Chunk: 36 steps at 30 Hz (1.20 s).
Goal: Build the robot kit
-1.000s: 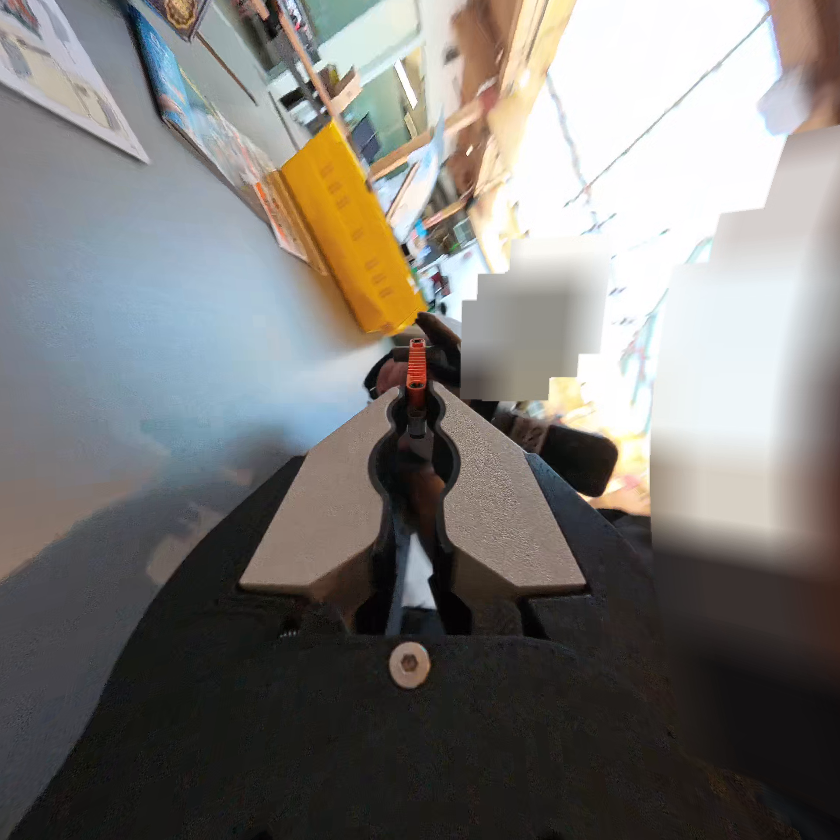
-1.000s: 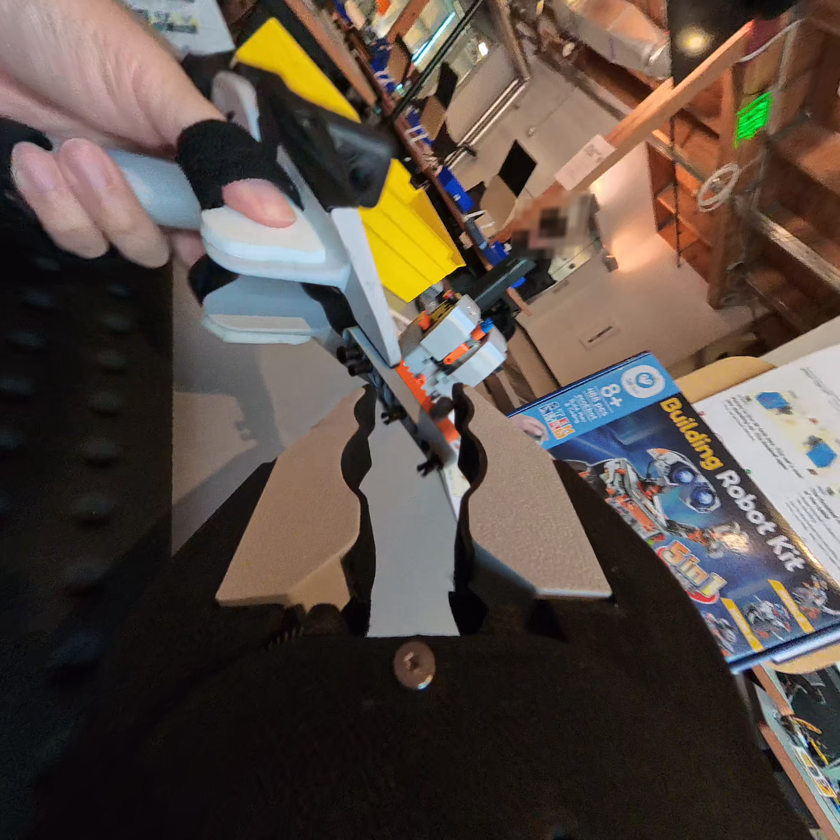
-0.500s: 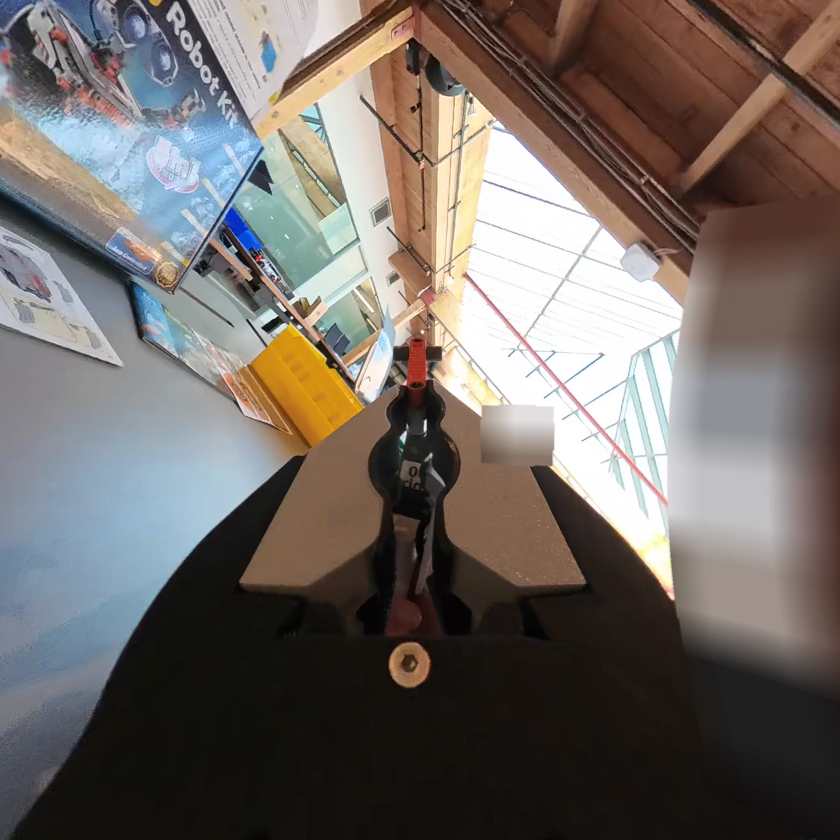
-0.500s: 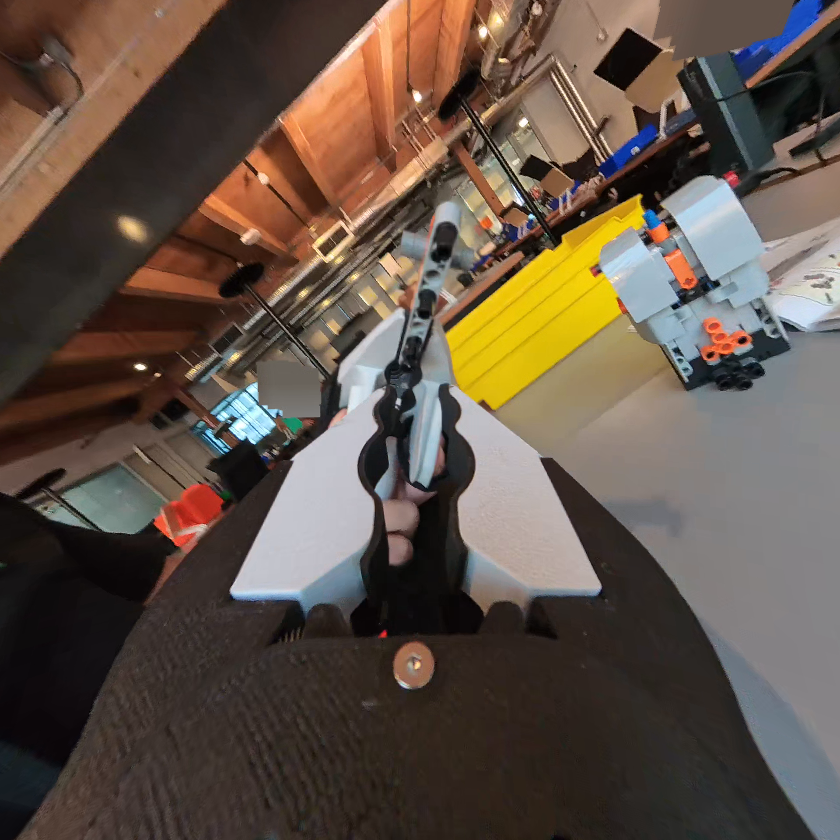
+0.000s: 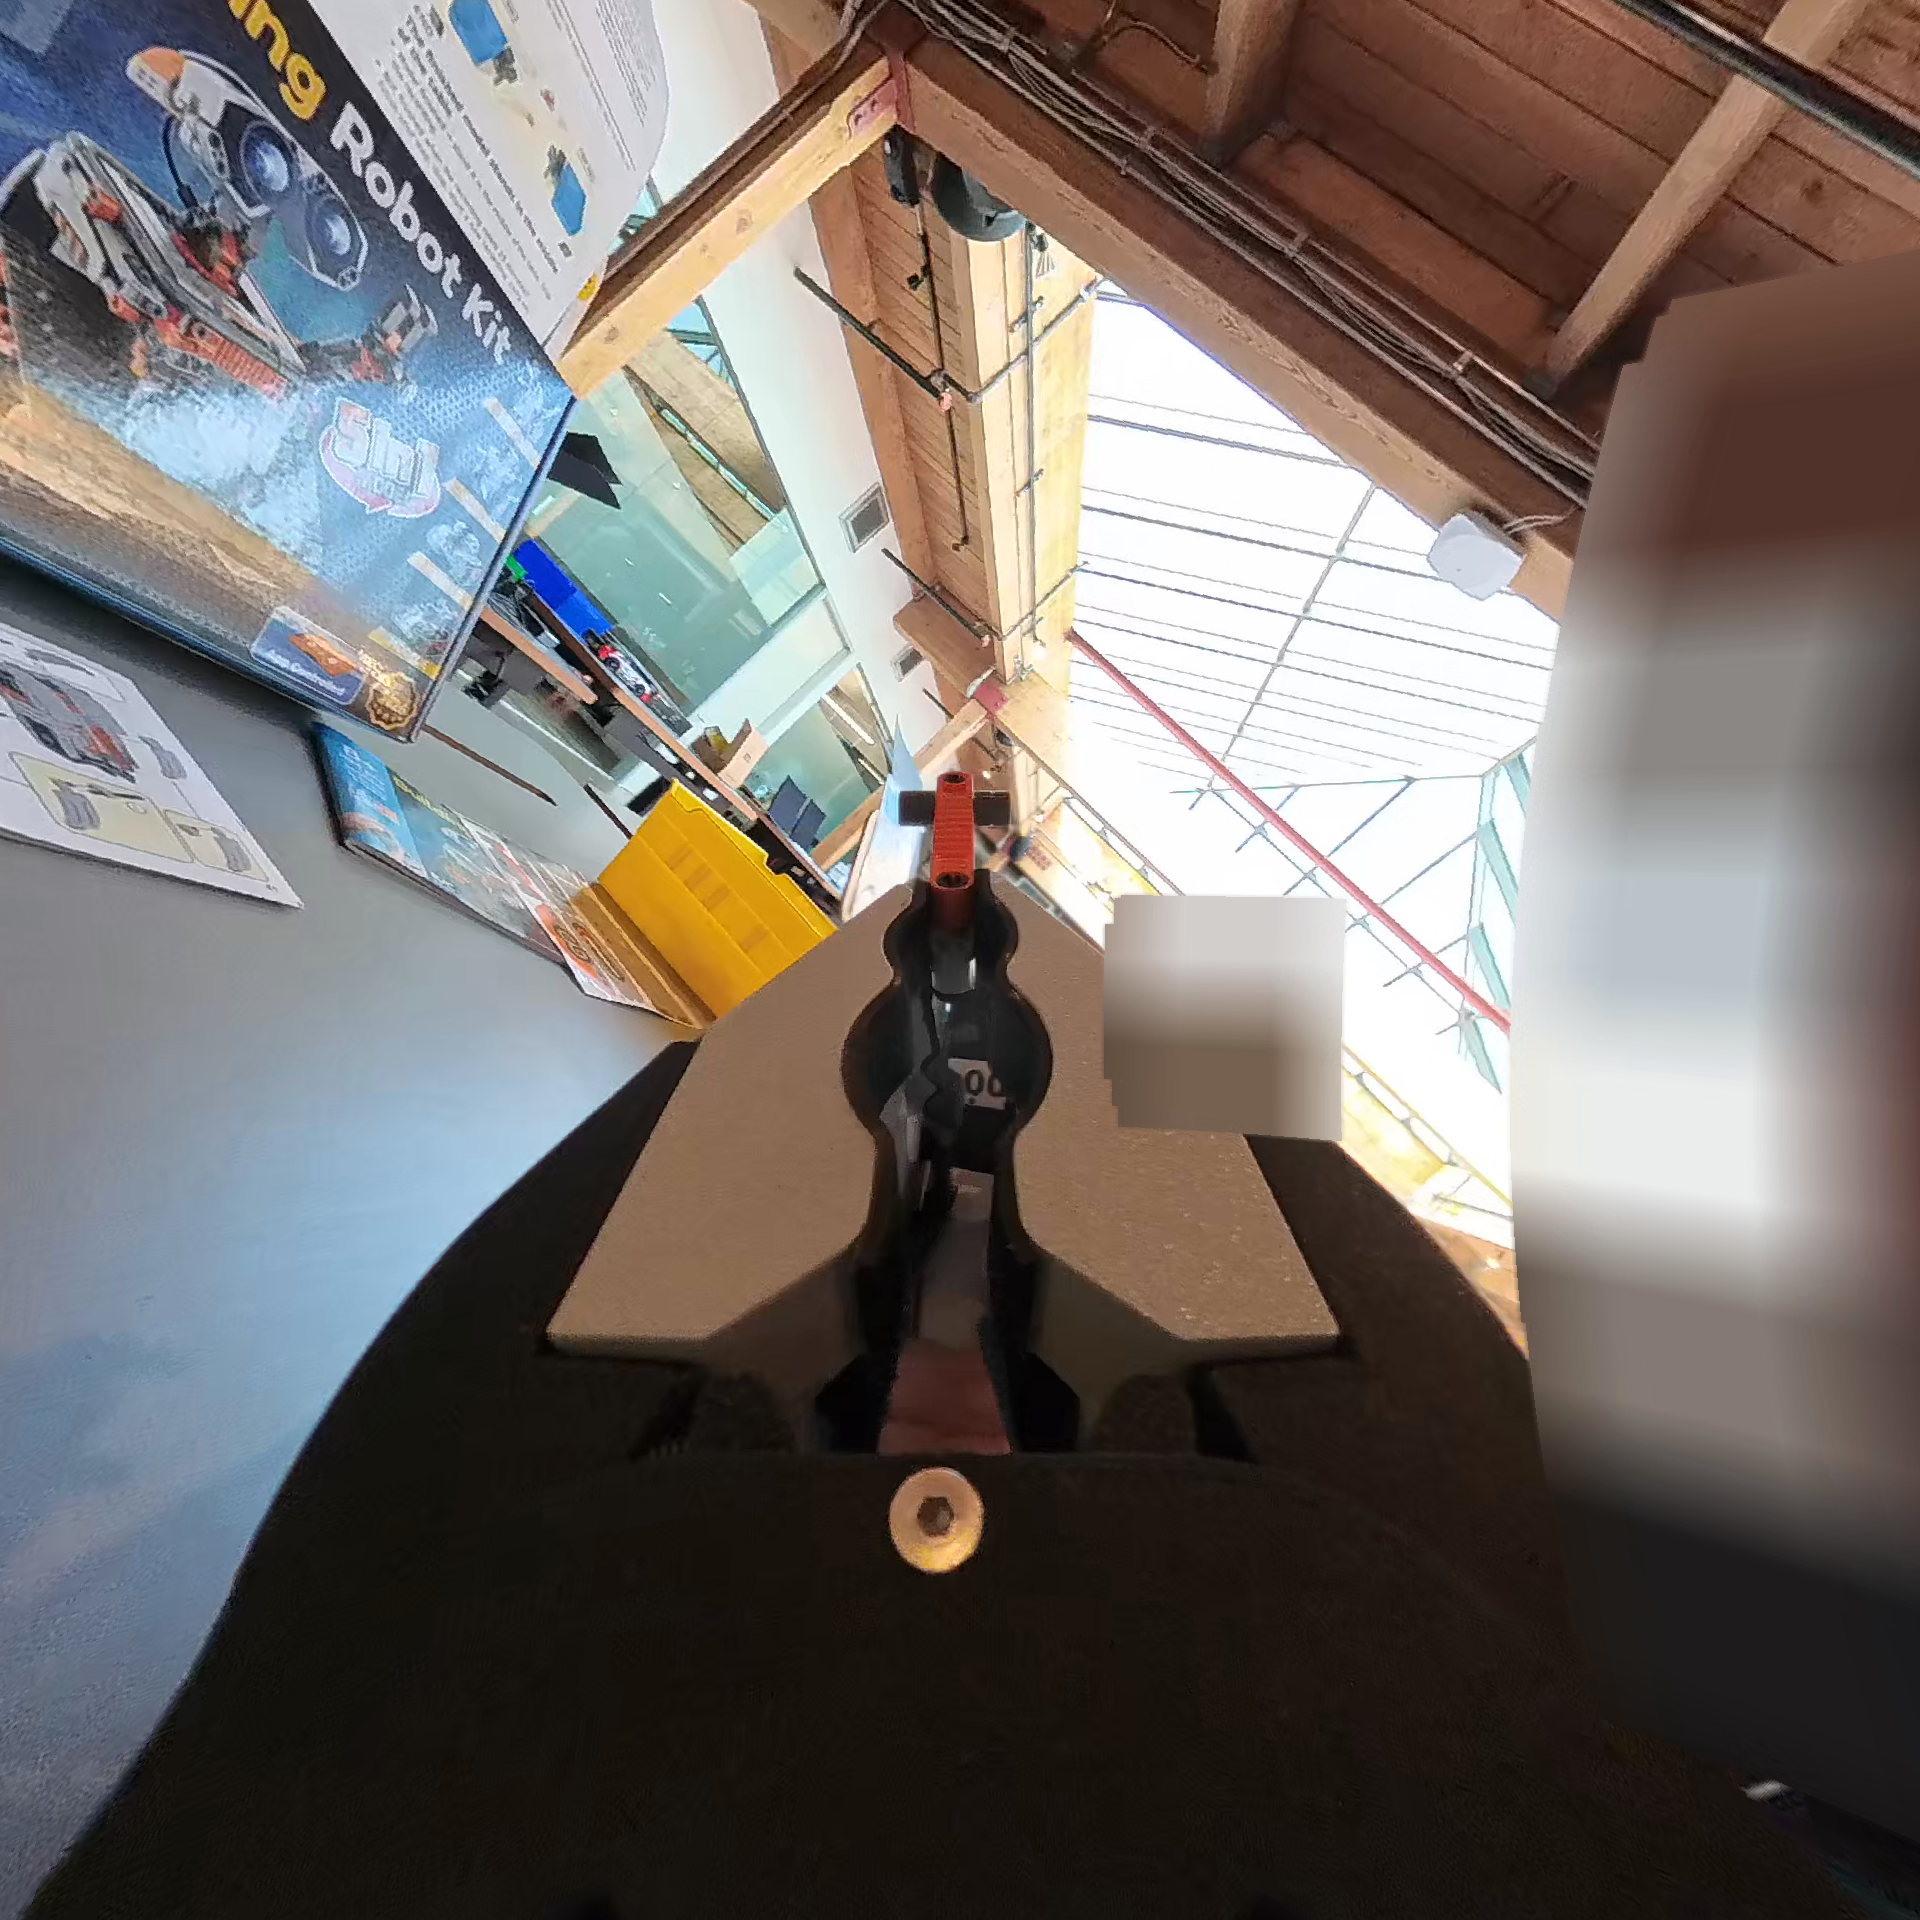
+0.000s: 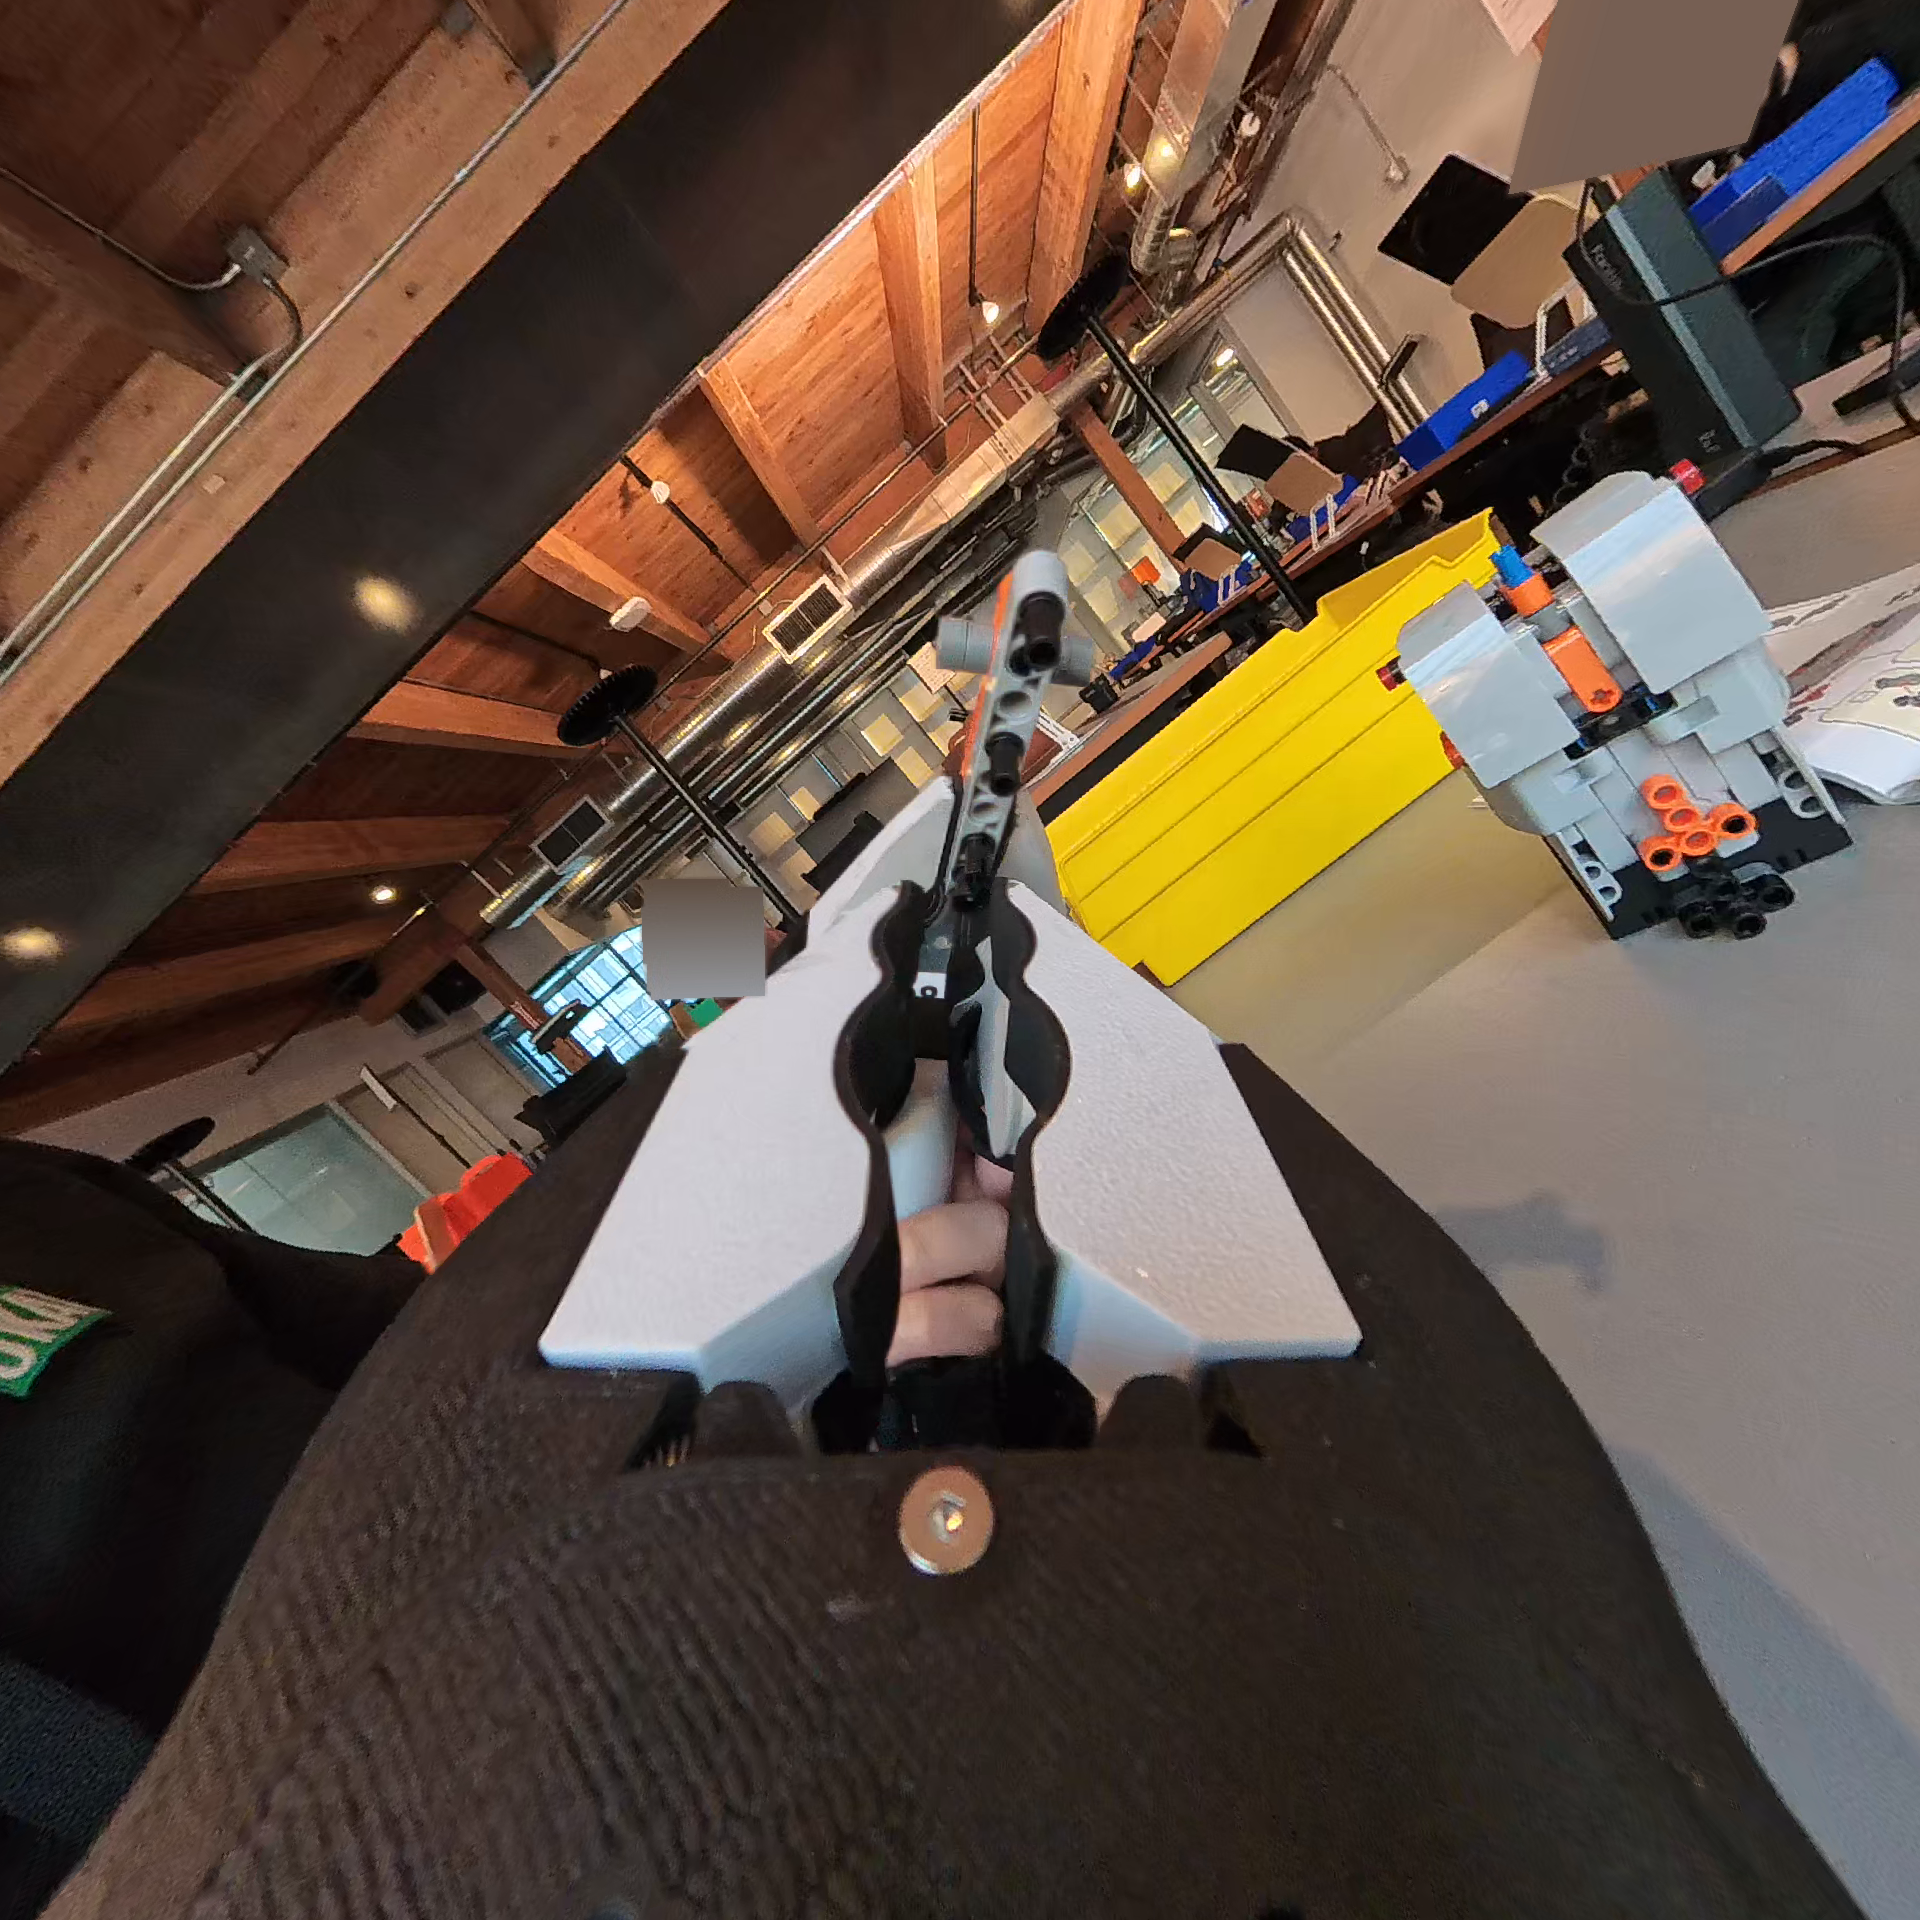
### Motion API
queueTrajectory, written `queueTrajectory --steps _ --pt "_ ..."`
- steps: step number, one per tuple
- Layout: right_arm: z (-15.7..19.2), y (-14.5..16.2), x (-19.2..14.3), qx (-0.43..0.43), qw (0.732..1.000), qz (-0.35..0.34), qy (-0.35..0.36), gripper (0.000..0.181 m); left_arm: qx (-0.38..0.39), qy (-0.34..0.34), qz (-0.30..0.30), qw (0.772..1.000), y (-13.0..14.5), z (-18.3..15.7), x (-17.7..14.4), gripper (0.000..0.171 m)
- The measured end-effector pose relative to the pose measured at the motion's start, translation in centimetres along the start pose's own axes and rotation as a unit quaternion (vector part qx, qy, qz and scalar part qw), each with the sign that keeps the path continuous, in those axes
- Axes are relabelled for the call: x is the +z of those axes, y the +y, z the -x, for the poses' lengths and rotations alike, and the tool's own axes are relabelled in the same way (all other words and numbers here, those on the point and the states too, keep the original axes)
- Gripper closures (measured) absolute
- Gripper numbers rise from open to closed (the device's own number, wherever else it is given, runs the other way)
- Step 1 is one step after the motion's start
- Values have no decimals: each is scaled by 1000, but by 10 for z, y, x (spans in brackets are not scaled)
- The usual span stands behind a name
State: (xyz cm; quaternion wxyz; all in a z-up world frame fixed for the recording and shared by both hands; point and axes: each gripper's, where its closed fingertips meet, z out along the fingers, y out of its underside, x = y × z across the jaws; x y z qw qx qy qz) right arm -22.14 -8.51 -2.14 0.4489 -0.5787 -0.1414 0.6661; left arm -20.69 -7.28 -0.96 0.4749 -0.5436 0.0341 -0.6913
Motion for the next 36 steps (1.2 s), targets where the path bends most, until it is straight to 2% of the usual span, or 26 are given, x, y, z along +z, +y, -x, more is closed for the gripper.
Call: queueTrajectory --steps 5,8,10,13,16,18,20,21,23,25,27,32,36 --pt "-2 2 -1 3 1000 5 2 176 24 3 2 1000 3 -1 -1 167" --pt "2 7 -4 -30 998 53 -7 176 27 32 23 999 7 -5 -3 158" --pt "2 16 -9 -66 990 124 -8 176 29 44 75 996 13 -4 -5 149" --pt "-7 26 -23 -142 966 215 23 176 63 16 184 981 18 8 -11 136" --pt "-11 33 -34 -184 940 285 37 175 96 31 294 951 27 2 -15 140" --pt "-11 37 -39 -185 931 313 35 175 107 32 360 926 43 3 -17 140" --pt "-11 39 -41 -173 929 327 26 175 104 33 405 908 60 6 -18 143" --pt "-12 41 -43 -165 927 335 21 175 97 37 413 905 66 8 -18 153" --pt "-17 44 -49 -153 924 350 21 175 72 34 406 910 72 13 -15 156" --pt "-19 41 -50 -136 931 338 17 175 41 36 378 924 70 17 -12 164" --pt "-20 39 -51 -116 938 326 6 175 -8 37 358 933 69 18 -10 164" --pt "-24 29 -46 -94 963 251 2 175 -72 27 301 950 60 24 -4 166" --pt "-27 27 -44 -82 974 212 4 175 -95 25 284 954 57 27 -3 166"
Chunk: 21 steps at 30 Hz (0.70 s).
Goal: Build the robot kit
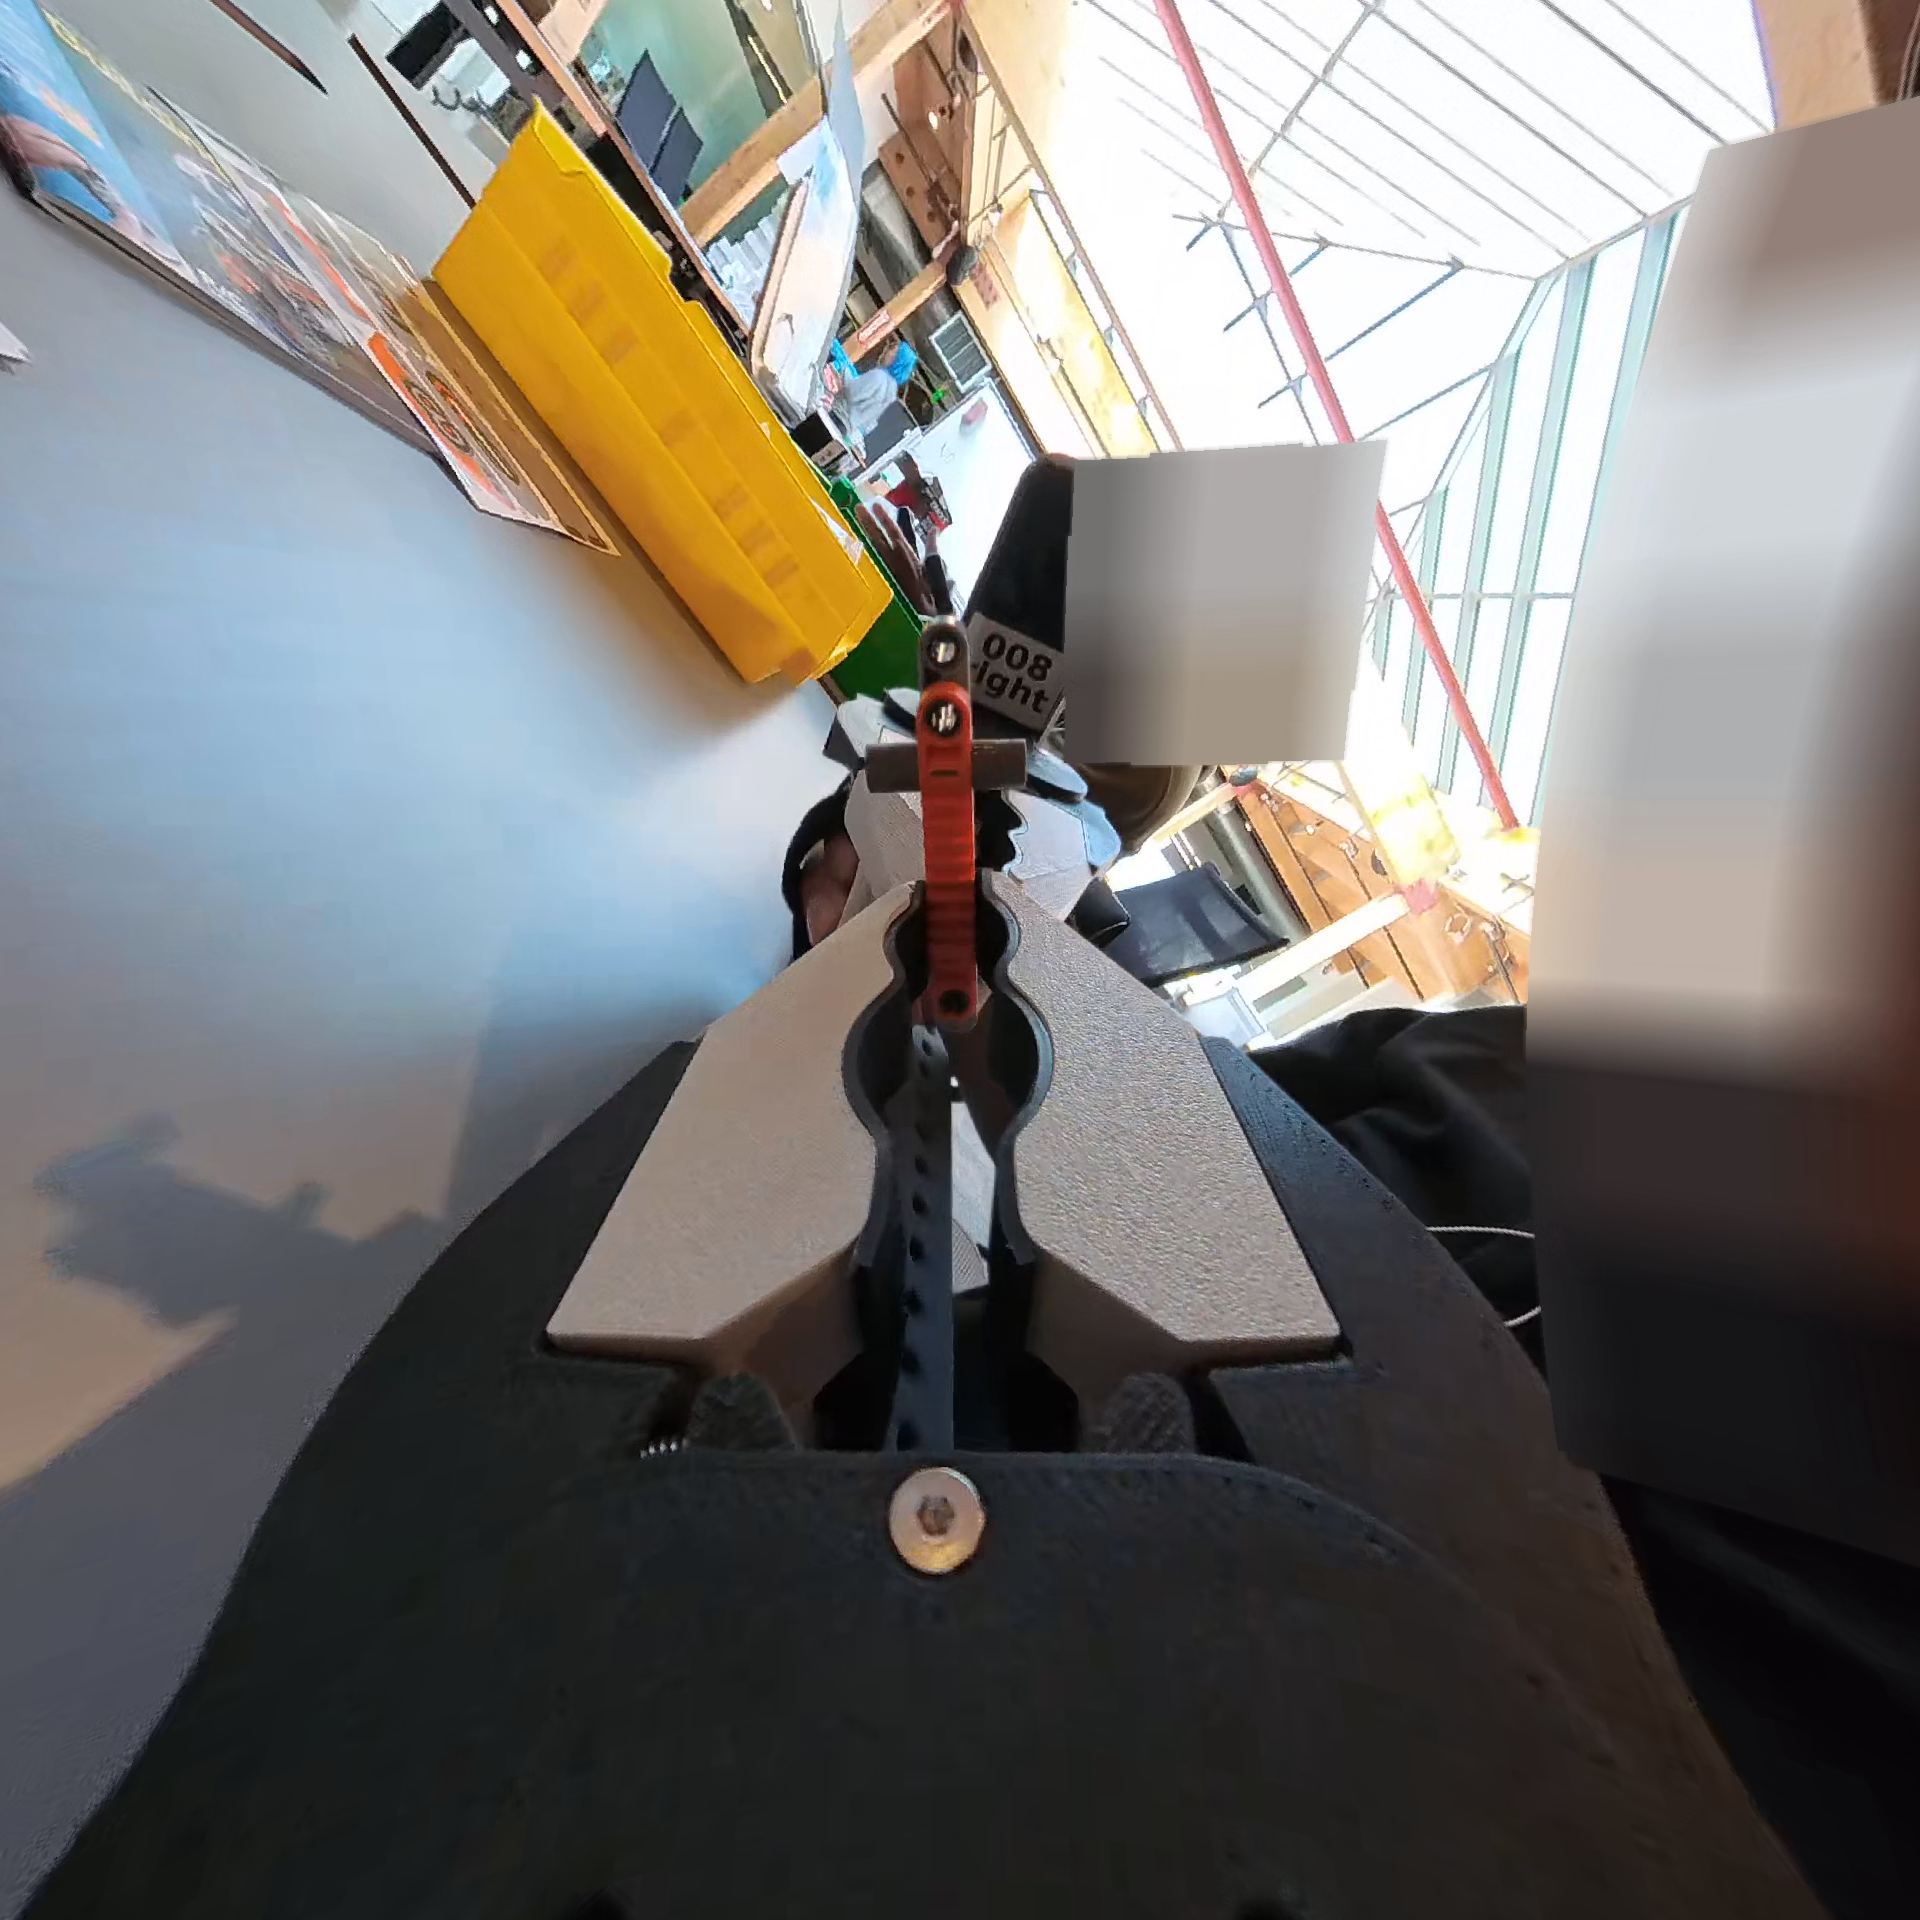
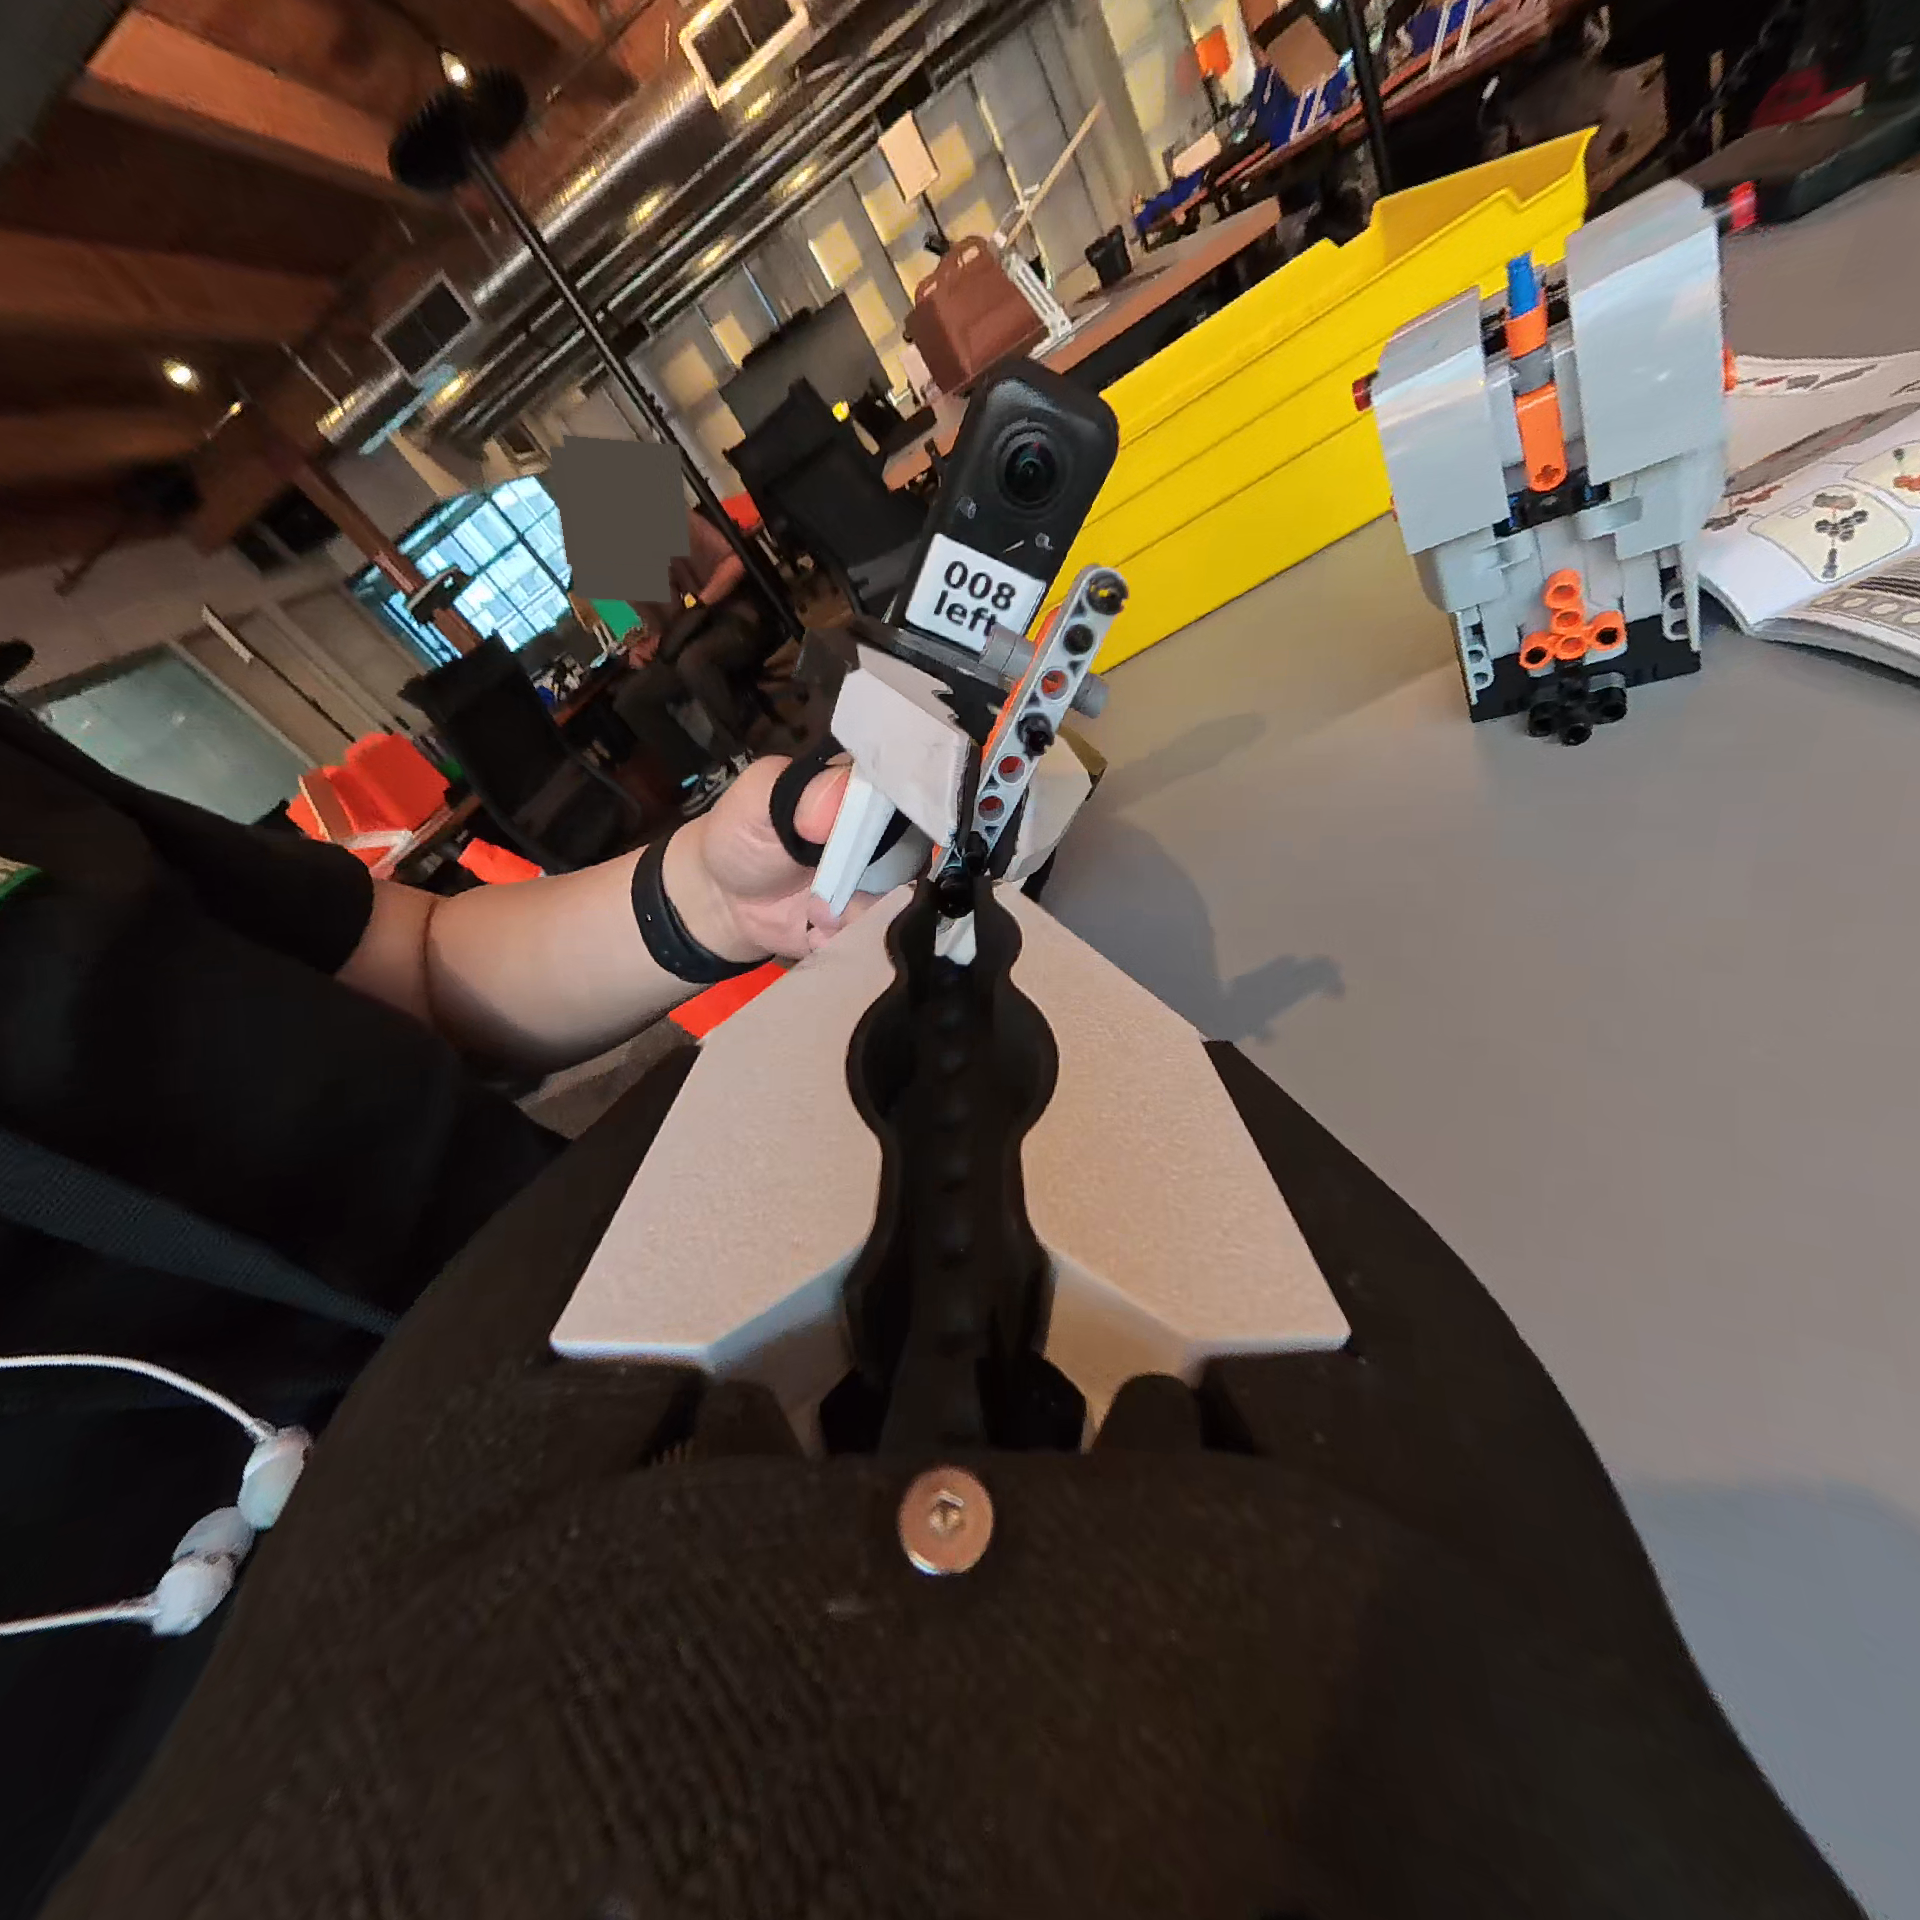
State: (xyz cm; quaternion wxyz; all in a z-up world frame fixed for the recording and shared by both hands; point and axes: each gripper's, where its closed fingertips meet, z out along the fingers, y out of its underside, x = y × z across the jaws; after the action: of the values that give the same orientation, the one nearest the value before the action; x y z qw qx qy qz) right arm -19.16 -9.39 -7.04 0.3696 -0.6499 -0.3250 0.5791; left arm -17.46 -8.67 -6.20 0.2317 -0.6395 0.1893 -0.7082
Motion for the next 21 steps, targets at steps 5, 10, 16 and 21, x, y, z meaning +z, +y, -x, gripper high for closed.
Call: queueTrajectory --steps 5,10,16,21 --pt "-1 -2 -2 55 998 -33 -17 175 -13 8 -17 1000 -2 1 2 165" --pt "-5 1 -4 72 997 -17 -14 176 -25 1 -22 999 -2 6 2 166" --pt "-8 2 -4 69 997 -19 -4 176 -23 -14 -29 999 -1 9 -2 165" --pt "-6 -1 -6 73 997 -29 -17 173 13 -27 -28 999 -2 6 1 166"
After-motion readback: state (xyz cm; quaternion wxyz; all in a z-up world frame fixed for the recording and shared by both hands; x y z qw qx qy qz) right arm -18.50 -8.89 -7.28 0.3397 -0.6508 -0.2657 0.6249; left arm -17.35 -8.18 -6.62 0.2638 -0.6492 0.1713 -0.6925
